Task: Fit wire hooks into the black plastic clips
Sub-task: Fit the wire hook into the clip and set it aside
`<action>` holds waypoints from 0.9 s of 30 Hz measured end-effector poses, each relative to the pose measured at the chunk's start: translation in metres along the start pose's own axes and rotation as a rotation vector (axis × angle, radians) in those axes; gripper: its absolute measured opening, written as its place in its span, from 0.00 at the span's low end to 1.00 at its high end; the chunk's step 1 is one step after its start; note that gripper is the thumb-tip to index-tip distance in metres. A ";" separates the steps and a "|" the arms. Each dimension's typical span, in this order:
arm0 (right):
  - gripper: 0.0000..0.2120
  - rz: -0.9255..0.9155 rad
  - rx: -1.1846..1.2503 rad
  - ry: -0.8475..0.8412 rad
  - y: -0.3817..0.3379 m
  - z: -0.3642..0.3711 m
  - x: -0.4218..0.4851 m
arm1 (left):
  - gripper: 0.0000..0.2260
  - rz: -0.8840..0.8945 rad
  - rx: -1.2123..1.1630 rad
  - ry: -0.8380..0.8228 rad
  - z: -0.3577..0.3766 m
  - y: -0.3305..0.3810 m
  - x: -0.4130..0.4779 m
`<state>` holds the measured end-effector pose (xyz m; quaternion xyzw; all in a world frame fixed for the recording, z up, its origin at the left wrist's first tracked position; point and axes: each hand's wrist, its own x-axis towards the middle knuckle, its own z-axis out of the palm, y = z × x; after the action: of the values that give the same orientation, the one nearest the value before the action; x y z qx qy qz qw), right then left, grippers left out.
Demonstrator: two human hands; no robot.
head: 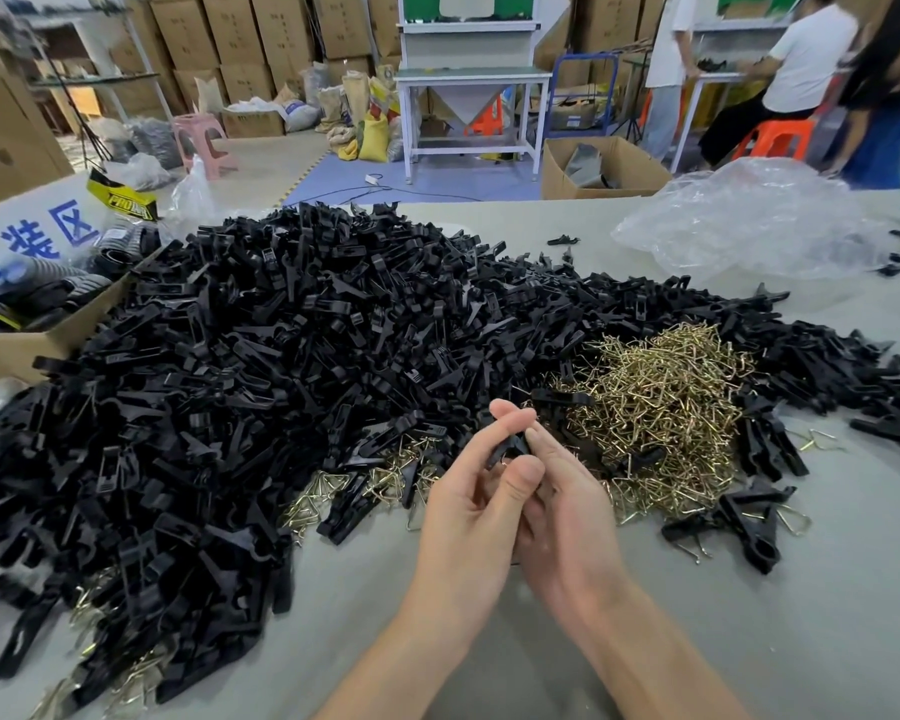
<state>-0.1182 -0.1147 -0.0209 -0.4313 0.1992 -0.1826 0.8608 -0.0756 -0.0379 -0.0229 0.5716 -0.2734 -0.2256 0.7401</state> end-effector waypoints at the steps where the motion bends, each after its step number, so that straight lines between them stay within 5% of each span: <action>1: 0.15 0.002 0.001 0.022 0.002 0.000 0.001 | 0.13 0.000 -0.002 0.010 0.001 -0.001 0.000; 12: 0.14 0.022 0.072 0.109 0.012 0.000 0.003 | 0.10 0.000 0.079 0.015 -0.003 -0.005 0.003; 20: 0.10 -0.106 0.075 -0.055 -0.001 -0.005 0.009 | 0.15 -0.070 -0.262 -0.041 -0.013 0.005 0.008; 27: 0.09 -0.342 -0.281 0.032 -0.012 -0.017 -0.006 | 0.11 0.037 0.115 0.027 -0.008 0.006 -0.009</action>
<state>-0.1334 -0.1292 -0.0194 -0.5717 0.1605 -0.3033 0.7453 -0.0767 -0.0250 -0.0204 0.6109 -0.2863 -0.1880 0.7138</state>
